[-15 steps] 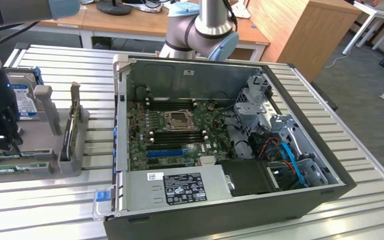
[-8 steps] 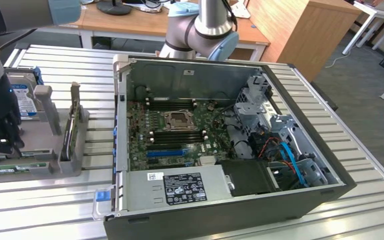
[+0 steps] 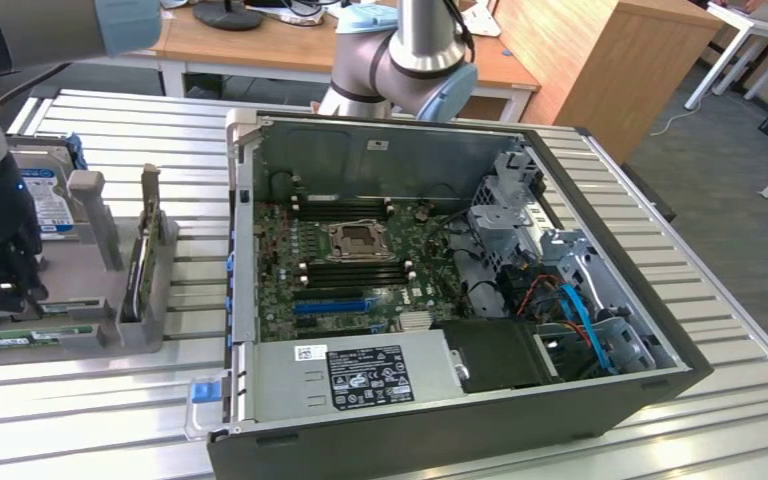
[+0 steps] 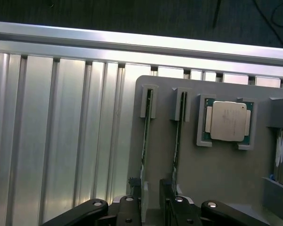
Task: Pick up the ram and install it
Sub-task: 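Pick up the ram and move it above insertion slot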
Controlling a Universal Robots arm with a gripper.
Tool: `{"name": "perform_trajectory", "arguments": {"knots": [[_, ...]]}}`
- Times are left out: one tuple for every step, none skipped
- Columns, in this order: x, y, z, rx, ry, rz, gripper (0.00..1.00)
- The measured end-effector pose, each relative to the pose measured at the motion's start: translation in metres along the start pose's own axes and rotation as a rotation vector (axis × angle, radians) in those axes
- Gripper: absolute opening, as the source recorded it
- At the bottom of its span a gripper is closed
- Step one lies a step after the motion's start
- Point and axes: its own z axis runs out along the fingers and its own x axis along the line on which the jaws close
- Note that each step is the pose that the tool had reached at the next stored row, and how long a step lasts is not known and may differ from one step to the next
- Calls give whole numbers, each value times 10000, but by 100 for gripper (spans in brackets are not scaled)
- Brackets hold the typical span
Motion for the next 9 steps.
{"name": "perform_trajectory", "arguments": {"knots": [[11, 1, 1, 1, -1, 0, 30], [16, 1, 0, 0, 0, 0, 30], [16, 1, 0, 1, -1, 0, 30], [16, 1, 0, 1, 0, 1, 30], [16, 1, 0, 0, 0, 1, 30], [16, 1, 0, 1, -1, 0, 30], [17, 1, 4, 2, -1, 0, 30], [20, 1, 13, 1, -1, -1, 30], [23, 1, 25, 1, -1, -1, 30]]}}
